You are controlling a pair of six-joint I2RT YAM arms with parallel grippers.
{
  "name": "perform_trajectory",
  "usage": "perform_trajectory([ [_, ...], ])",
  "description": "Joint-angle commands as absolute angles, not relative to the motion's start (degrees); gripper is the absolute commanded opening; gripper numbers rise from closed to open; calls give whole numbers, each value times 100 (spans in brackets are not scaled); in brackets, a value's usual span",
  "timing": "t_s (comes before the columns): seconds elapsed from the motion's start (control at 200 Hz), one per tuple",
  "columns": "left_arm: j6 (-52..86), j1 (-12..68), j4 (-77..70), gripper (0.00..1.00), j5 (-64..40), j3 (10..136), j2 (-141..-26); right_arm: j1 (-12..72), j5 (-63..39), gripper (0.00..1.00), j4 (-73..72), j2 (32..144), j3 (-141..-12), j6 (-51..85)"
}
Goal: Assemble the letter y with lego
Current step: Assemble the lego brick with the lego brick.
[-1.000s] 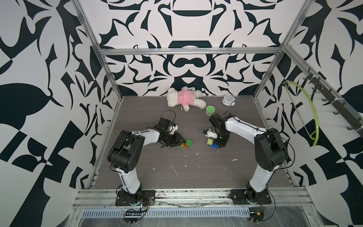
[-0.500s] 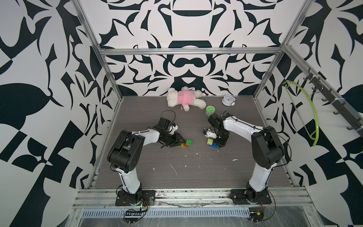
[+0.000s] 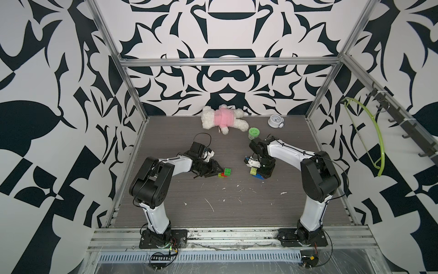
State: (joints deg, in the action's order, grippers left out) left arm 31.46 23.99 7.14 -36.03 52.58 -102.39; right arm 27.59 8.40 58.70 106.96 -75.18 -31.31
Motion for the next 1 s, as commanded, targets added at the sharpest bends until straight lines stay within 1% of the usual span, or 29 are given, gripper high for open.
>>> perform_trajectory([
  [0.0, 3059, 2329, 1121, 49, -3132, 5048, -10326, 2832, 734, 7, 5876, 10753, -7588, -3211],
  [0.23, 3050, 2329, 1125, 49, -3111, 5045, -10279, 2890, 851, 7, 5949, 10930, -7620, -3278],
  [0.52, 3050, 2300, 1138, 49, -3116, 5037, -10247, 3010, 1010, 6, 6111, 11458, -7782, -3203],
  [0.68, 3050, 2285, 1143, 49, -3112, 5032, -10233, 3012, 1001, 9, 6126, 11362, -7874, -3114],
  [0.78, 3050, 2285, 1134, 49, -3122, 5032, -10256, 3013, 1019, 16, 6092, 11187, -7909, -3047],
  [0.92, 3050, 2285, 1133, 49, -3114, 5030, -10252, 3011, 971, 37, 6088, 10864, -8015, -2943],
  [0.995, 3048, 2285, 1125, 49, -3111, 5028, -10253, 3008, 924, 45, 6056, 10623, -8042, -2880],
])
